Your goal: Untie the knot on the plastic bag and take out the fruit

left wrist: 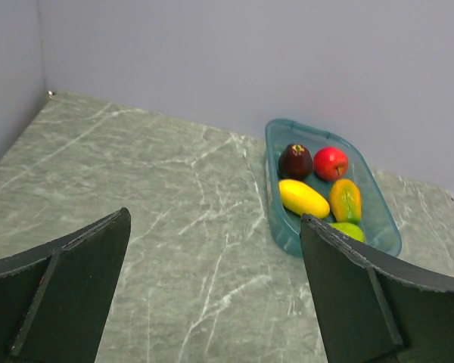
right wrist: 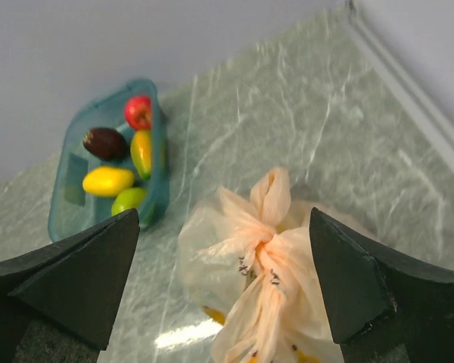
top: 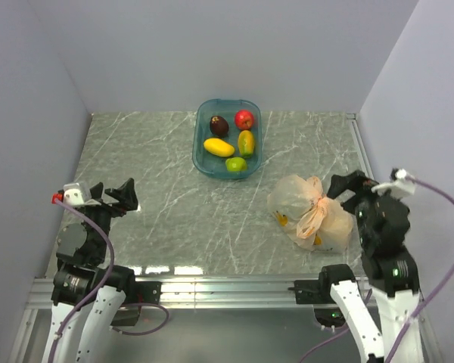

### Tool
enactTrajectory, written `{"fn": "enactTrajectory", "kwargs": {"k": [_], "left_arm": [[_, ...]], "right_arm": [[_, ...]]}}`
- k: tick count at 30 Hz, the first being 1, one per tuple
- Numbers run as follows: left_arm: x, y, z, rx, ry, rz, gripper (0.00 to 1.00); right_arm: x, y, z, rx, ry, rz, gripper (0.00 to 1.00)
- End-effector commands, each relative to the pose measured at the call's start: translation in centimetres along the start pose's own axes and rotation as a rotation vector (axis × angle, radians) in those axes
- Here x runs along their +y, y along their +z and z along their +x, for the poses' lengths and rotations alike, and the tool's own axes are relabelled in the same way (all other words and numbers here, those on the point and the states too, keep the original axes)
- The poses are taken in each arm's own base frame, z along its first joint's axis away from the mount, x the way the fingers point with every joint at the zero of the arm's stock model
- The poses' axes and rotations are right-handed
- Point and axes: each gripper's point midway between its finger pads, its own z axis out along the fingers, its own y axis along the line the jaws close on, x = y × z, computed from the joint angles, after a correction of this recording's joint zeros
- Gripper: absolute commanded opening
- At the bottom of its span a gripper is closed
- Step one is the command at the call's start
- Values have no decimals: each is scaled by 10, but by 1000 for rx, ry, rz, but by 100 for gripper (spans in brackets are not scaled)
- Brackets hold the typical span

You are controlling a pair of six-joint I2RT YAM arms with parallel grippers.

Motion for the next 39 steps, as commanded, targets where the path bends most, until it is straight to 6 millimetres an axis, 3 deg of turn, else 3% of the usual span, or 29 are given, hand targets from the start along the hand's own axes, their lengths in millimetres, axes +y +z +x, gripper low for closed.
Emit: {"fn": "enactTrajectory", "kwargs": {"k": [1, 4, 8, 14, 16, 17, 18, 20, 21, 22, 25, 29, 31, 37, 39], "left_arm": [[-12, 3, -2, 29, -13, 47, 99], [-1, 4, 0, 15, -51, -22, 99], [-1, 3, 4, 16, -32, -11, 99], [-4, 4, 7, 16, -17, 13, 99], [-6, 4, 6, 13, -18, 24, 99], [-7, 4, 8, 18, -14, 29, 99], [-10, 4, 8, 17, -14, 47, 99], [-14, 5, 11, 33, -13, 67, 99], [-17, 6, 13, 42, -16, 79, 99], [-24, 6, 13, 49, -19, 117, 99], [-37, 12, 24, 113, -26, 174, 97], [-65, 21, 56, 320, -48, 287, 97], [-72, 23, 66, 389, -69, 309, 97], [-95, 21, 95, 567, -190, 367, 99], [-107, 16, 117, 649, -247, 384, 99]], "right_arm": [[-4, 13, 35, 232, 36, 105, 100], [-10, 28, 72, 407, 28, 168, 100], [-30, 45, 133, 573, 9, 265, 100], [-37, 62, 185, 655, -41, 325, 98], [-38, 66, 196, 668, -72, 327, 88], [-36, 67, 208, 688, -96, 317, 77], [-33, 67, 213, 707, -122, 297, 46], [-17, 66, 221, 731, -148, 218, 20], [1, 59, 228, 760, -185, 126, 4], [14, 54, 230, 764, -206, 64, 0], [66, 31, 235, 787, -270, -181, 0], [133, -6, 239, 822, -338, -468, 0], [153, -25, 246, 832, -416, -561, 0], [201, -34, 269, 841, -443, -670, 0], [224, -38, 270, 818, -424, -739, 0]]}}
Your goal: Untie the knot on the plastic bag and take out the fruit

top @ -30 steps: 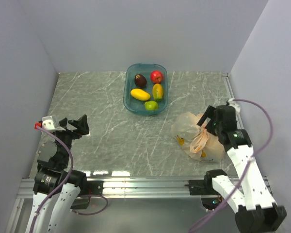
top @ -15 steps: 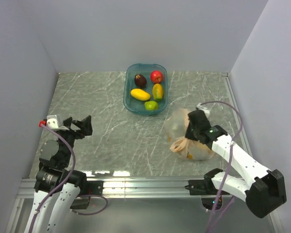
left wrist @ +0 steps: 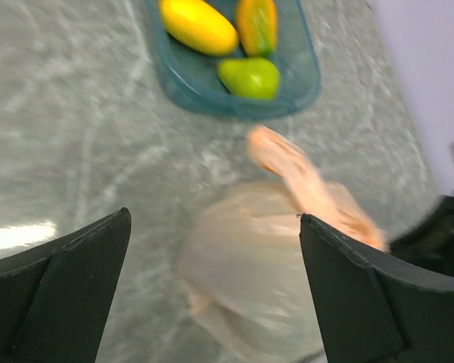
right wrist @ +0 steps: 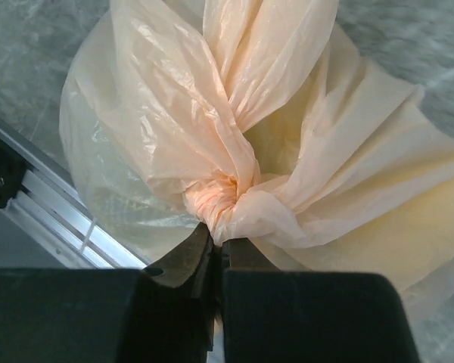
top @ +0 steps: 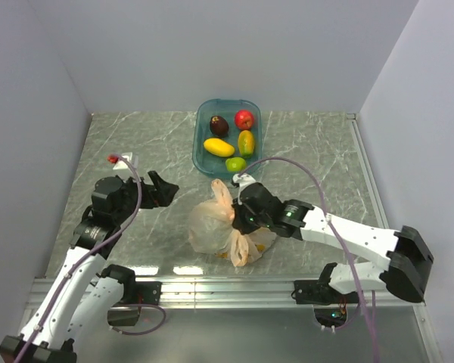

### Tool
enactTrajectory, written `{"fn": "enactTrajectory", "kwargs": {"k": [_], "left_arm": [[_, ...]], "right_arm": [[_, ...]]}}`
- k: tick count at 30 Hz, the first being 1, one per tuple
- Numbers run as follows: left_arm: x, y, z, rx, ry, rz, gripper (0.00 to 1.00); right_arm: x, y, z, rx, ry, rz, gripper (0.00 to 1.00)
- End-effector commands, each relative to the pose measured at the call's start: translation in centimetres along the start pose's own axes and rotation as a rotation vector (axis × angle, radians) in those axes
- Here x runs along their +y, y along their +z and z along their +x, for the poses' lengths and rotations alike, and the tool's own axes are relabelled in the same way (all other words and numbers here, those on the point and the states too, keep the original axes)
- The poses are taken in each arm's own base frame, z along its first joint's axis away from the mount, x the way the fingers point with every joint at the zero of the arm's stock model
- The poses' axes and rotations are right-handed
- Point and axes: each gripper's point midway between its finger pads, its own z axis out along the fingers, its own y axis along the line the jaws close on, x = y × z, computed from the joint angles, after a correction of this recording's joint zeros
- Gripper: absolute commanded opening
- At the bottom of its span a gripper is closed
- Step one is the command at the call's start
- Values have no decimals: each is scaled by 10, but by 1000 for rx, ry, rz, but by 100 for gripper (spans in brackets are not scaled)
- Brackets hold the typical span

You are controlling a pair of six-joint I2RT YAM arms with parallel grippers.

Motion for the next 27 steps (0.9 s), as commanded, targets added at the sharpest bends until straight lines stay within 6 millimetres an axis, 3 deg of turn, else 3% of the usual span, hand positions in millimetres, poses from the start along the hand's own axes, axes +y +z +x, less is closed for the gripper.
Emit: {"fn": "enactTrajectory", "kwargs": {"k": [1, 2, 3, 6, 8, 13, 14, 16, 19, 22, 25, 27], "left_arm": [[-36, 6, 16, 84, -111, 132, 99], [-38, 11, 28, 124, -127, 131, 99], [-51, 11, 38, 156, -126, 167, 99], [-69, 13, 49, 176, -142, 180, 97], [-72, 18, 49, 170, -140, 152, 95], [-83, 28, 67, 229, -109, 118, 91], [-78, 37, 70, 224, -98, 78, 91], [-88, 40, 74, 239, -75, 90, 91], [-100, 48, 83, 273, -40, 92, 91], [-103, 54, 96, 302, -3, 63, 89], [-100, 58, 111, 336, 21, 27, 81], [-102, 56, 119, 351, 23, 31, 62]], "right_arm": [[37, 13, -36, -93, -45, -103, 0], [43, 11, -45, -104, -56, -104, 5], [48, 11, -46, -102, -81, -110, 24], [55, 2, -52, -125, -94, -131, 56], [54, -13, -58, -164, -90, -136, 62], [36, -41, -73, -283, -35, -71, 63], [32, -41, -73, -288, -24, -58, 63], [22, -43, -76, -316, -4, -22, 62], [4, -34, -66, -297, 34, 14, 61], [0, -23, -57, -287, 53, -15, 61], [-1, -12, -47, -265, 69, -35, 62], [-4, -6, -44, -262, 89, -28, 63]]}}
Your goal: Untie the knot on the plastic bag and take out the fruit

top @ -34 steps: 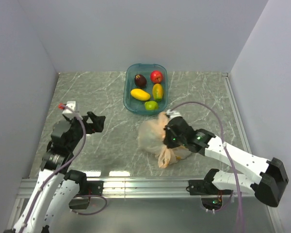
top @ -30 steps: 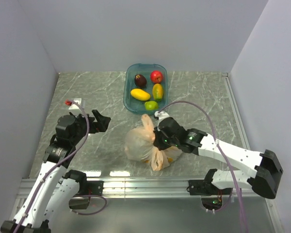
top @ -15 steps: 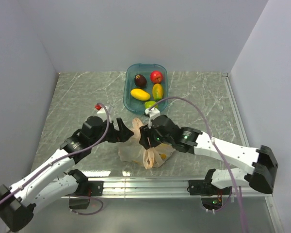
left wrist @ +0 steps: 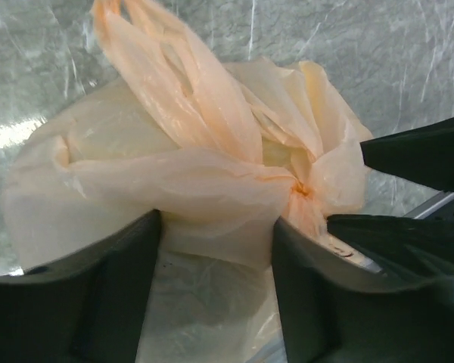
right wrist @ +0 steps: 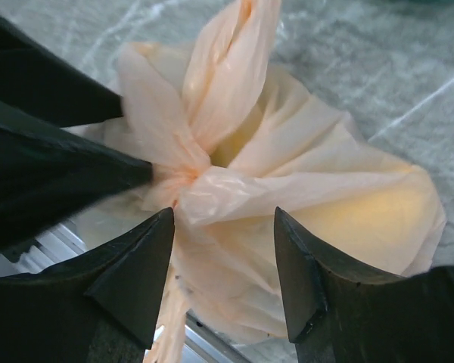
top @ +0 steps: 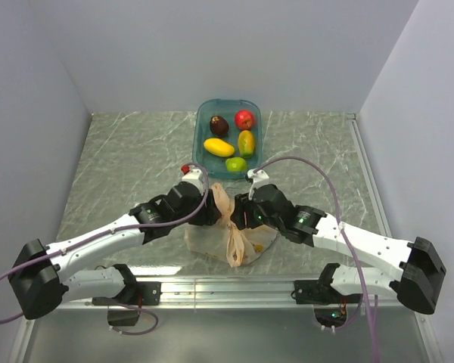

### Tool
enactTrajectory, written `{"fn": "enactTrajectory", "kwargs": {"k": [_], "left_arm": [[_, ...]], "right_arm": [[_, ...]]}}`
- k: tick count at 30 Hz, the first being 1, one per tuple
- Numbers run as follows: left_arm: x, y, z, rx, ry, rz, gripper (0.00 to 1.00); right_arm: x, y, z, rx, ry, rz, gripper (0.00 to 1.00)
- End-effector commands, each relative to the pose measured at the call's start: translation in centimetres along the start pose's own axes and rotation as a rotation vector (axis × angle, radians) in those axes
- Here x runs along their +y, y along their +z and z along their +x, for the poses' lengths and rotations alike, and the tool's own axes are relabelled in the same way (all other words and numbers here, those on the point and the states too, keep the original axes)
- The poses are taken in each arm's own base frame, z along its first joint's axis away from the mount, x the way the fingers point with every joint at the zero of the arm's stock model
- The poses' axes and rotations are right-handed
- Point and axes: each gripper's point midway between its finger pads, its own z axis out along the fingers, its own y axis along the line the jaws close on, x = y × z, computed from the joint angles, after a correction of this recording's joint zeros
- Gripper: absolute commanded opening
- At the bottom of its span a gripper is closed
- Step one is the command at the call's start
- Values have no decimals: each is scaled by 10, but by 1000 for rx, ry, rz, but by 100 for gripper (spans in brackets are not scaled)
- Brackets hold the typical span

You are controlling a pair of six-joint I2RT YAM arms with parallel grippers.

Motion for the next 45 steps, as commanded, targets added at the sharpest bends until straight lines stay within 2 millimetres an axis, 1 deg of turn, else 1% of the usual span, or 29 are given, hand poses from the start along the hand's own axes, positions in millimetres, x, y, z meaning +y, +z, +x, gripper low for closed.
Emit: {"fn": "enactTrajectory", "kwargs": {"k": [1, 2, 4, 5, 7, 8, 11, 12, 14, 15, 16, 17, 18, 19, 20, 22, 24, 26, 28, 30, 31, 32, 35, 36, 37, 38, 40, 44, 45], "left_arm": [[-10, 0, -9, -51, -10, 4, 54], [-11, 0, -6, -48, -9, 10, 36], [-10, 0, 0, -46, -17, 19, 15], [-9, 0, 1, -48, -20, 20, 1], [-7, -2, 3, -58, -24, 22, 0], [-5, -3, 1, -71, -27, 14, 0], [7, -8, -1, -108, -46, -26, 1], [14, -9, 3, -109, -64, -54, 0], [24, -15, 2, -132, -85, -86, 0], [39, -19, 3, -154, -112, -156, 1], [48, -25, 3, -177, -132, -184, 0], [57, -29, 3, -197, -153, -217, 0], [76, -33, 9, -213, -186, -289, 1], [82, -41, 6, -249, -215, -302, 0], [90, -46, 8, -262, -236, -327, 1], [109, -54, 14, -288, -286, -387, 1], [118, -57, 17, -291, -300, -412, 1], [112, -56, 15, -283, -286, -383, 0], [100, -51, 15, -249, -228, -323, 0], [87, -47, 10, -246, -186, -263, 1], [84, -45, 11, -236, -178, -251, 1], [79, -44, 10, -232, -176, -230, 1], [74, -43, 9, -225, -159, -204, 0], [74, -44, 10, -227, -156, -202, 1], [73, -46, 8, -238, -161, -189, 1], [73, -47, 8, -243, -167, -187, 1], [75, -50, 7, -255, -179, -185, 1], [82, -54, 12, -263, -225, -200, 1], [84, -54, 14, -264, -235, -208, 1]], "right_arm": [[4, 9, -4, -40, 48, -25, 63], [4, 10, -5, -50, 66, -28, 61], [-1, 14, 4, -37, 82, -25, 56], [0, 15, 4, -47, 94, -31, 46], [-3, 15, 8, -48, 99, -28, 33], [-5, 15, 7, -57, 107, -20, 19], [-18, 11, 6, -93, 125, 36, 0], [-22, 6, 2, -117, 135, 46, 0], [-48, 2, 4, -139, 171, 147, 0], [-59, -6, 0, -171, 197, 185, 0], [-72, -9, 6, -173, 246, 232, 0], [-104, -16, 13, -172, 296, 346, 0], [-117, -24, 13, -191, 342, 380, 0], [-138, -29, 32, -155, 393, 450, 0], [-156, -35, 37, -159, 452, 496, 0], [-166, -44, 45, -175, 484, 497, 0], [-154, -46, 40, -192, 478, 414, 0], [-137, -46, 29, -197, 411, 310, 0], [-114, -51, 13, -194, 328, 204, 9], [-98, -61, 2, -198, 245, 162, 31], [-89, -72, -18, -237, 178, 142, 39], [-83, -78, -23, -237, 140, 133, 55], [-55, -91, -50, -243, 29, 60, 64], [-50, -84, -51, -207, 11, 53, 64], [-32, -87, -61, -205, -22, 6, 66], [-26, -83, -64, -192, -41, -4, 71], [-21, -65, -66, -148, -60, 37, 72], [-43, -28, -56, -79, -48, 199, 73], [-50, -16, -45, -38, -50, 232, 73]]}}
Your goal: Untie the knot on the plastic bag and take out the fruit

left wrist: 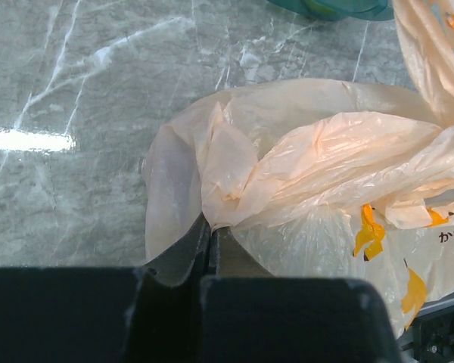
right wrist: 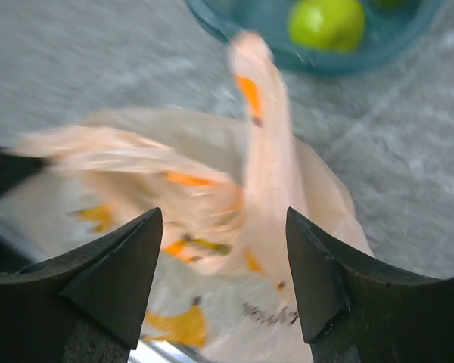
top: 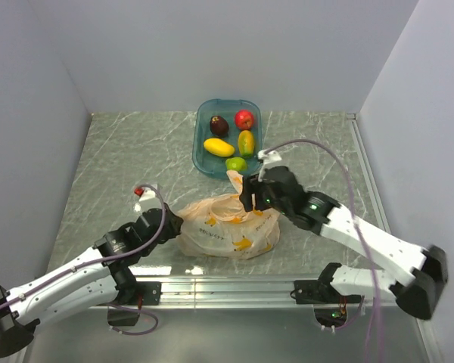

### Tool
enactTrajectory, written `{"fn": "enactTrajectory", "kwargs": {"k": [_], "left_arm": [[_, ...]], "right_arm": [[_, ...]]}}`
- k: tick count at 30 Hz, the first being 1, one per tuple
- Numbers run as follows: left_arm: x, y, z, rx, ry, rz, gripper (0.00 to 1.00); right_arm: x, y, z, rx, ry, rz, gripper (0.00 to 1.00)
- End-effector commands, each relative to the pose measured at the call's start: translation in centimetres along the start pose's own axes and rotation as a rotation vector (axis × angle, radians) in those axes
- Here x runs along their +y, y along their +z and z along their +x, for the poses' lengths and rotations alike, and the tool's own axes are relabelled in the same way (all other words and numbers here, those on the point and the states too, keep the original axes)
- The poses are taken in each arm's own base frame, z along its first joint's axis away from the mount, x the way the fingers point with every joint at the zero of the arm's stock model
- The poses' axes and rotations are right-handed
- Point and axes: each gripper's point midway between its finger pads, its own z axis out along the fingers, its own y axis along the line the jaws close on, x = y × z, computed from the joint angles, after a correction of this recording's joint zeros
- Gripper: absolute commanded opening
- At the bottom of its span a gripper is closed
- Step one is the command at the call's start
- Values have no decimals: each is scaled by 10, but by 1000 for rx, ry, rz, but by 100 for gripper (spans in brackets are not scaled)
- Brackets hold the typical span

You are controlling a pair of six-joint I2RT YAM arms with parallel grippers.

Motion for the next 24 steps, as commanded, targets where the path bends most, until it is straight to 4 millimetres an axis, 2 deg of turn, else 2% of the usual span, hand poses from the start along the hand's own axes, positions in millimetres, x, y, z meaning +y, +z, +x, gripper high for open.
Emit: {"fn": "enactTrajectory", "kwargs": {"k": [1, 4, 5, 6, 8, 9, 11, 12, 14, 15, 16, 18, 19, 20, 21, 22, 23, 24], "left_arm": [[6, -2, 3, -3, -44, -10, 0], [18, -1, 8, -4, -94, -57, 1], [24, -1, 12, 3, -114, -82, 1], [29, -1, 14, 4, -125, -104, 0], [45, -3, 15, -14, -177, -175, 0], [50, -3, 16, -26, -197, -198, 1], [60, -5, 14, -62, -255, -232, 1], [64, -4, 15, -72, -268, -241, 0], [63, -6, 10, -101, -302, -218, 1], [55, -4, 6, -115, -307, -175, 1], [47, -6, 0, -125, -300, -128, 1], [27, -10, -9, -120, -218, -34, 23], [12, -14, -20, -145, -204, 36, 39], [6, -18, -26, -152, -121, 66, 77], [-11, -29, -41, -169, -98, 124, 93], [-18, -35, -50, -176, -73, 137, 99], [-26, -44, -62, -190, -37, 157, 99], [-47, -64, -90, -229, -49, 209, 99]], "right_arm": [[-29, 25, 36, 114, -23, 171, 71], [-52, 28, 67, 163, 31, 281, 45], [-62, 24, 77, 178, 41, 323, 28], [-77, 17, 89, 177, 58, 378, 22], [-94, 6, 105, 177, 154, 456, 12], [-106, -3, 118, 173, 198, 487, 9], [-124, -10, 129, 142, 342, 541, 0], [-130, -16, 143, 132, 386, 535, 0], [-123, -10, 139, 79, 485, 448, 0], [-119, -10, 139, 43, 496, 391, 0], [-109, -6, 126, -8, 489, 316, 0], [-88, -7, 112, -44, 478, 181, 0], [-81, -7, 106, -57, 434, 133, 0], [-72, -7, 98, -76, 418, 85, 0], [-69, -9, 90, -94, 403, 67, 0], [-67, -10, 87, -97, 369, 62, 0], [-66, -11, 85, -98, 352, 59, 0], [-64, -11, 81, -99, 338, 58, 0]]}}
